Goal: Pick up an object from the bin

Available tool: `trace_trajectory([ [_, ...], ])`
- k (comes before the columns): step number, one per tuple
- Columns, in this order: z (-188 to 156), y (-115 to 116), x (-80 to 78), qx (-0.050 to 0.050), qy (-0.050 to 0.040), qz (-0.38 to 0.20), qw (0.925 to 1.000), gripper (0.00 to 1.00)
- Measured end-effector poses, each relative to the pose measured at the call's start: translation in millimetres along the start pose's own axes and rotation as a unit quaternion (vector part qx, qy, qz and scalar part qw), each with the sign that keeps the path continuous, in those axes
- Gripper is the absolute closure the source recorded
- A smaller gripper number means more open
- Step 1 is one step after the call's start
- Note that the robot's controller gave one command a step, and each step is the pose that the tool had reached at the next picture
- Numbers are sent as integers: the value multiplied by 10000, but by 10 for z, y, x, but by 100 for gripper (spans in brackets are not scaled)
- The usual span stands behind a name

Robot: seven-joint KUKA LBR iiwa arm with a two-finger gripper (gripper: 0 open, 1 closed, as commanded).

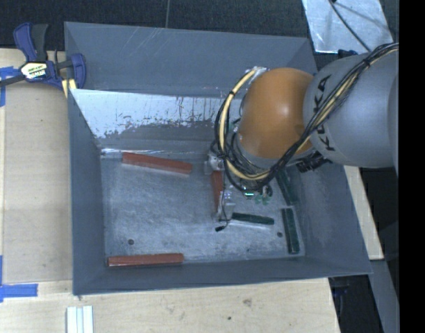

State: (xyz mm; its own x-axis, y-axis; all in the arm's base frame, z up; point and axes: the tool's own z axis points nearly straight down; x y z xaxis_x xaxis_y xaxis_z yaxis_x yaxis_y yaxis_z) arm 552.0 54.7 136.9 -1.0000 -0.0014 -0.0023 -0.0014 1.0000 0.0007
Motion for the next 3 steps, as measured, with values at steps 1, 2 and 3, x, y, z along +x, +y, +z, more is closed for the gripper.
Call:
trace_trajectory([
  [1, 662, -756, -181, 5, 16, -319, 9995, 0],
  [2, 634, -439, 516, -4, 16, -421, 9991, 0],
  [3, 666, -857, 270, 8, -12, -3026, 9531, 0],
])
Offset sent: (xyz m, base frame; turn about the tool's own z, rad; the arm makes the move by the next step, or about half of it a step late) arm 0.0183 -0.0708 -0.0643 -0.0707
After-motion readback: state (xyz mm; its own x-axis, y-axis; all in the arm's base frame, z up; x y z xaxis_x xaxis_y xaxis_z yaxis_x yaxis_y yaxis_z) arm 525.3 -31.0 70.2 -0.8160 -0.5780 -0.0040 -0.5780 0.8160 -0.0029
